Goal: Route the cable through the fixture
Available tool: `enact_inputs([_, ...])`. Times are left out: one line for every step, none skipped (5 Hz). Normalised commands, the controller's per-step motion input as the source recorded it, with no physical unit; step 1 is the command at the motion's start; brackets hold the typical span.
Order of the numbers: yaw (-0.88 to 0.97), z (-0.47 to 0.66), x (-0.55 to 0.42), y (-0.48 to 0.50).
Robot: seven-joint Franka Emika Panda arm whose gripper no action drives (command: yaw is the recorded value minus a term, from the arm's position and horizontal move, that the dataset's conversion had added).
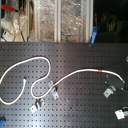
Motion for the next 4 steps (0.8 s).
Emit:
enact_inputs([0.0, 0.05, -0.061, 0.016])
enact_inputs([0.0, 0.09, -0.067, 0.017])
enact_inputs([0.7, 0.3, -0.223, 0.039])
enact_inputs([0.82, 0.31, -0.139, 0.019])
